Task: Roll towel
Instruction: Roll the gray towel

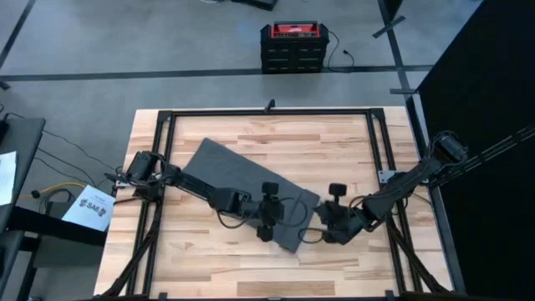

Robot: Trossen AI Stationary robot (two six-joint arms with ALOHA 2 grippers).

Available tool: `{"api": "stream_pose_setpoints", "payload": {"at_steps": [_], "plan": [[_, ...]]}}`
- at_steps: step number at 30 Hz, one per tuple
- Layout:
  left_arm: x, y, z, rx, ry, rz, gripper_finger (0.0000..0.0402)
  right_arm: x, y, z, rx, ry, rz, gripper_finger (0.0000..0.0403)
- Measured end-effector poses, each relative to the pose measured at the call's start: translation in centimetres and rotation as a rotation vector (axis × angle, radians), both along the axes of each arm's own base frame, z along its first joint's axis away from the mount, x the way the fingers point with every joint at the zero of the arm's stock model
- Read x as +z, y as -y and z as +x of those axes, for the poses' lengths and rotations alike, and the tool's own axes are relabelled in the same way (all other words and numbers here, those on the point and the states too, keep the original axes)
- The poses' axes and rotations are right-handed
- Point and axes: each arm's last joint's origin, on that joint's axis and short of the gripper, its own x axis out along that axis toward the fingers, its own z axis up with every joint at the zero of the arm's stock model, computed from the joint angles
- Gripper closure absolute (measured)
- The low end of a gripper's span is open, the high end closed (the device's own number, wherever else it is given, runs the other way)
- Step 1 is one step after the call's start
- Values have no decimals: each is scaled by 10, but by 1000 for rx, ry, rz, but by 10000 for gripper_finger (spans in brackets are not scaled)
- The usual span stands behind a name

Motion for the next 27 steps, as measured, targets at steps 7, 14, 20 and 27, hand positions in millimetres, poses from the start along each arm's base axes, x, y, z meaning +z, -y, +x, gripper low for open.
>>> {"api": "stream_pose_setpoints", "payload": {"at_steps": [7, 14, 20, 27], "plan": [[-17, -65, 3, 63, 48, -134, 283, -10, 55, 27, -137, -108, 28, 403], [-46, -95, -16, 135, 102, -251, 283, -8, 96, 49, -77, -79, 227, 403], [-61, -103, -31, 176, 108, -283, 283, -23, 105, 56, -68, -141, 286, 403], [-76, -109, -48, 243, 75, -328, 283, -34, 106, 68, -74, -191, 294, 403]]}}
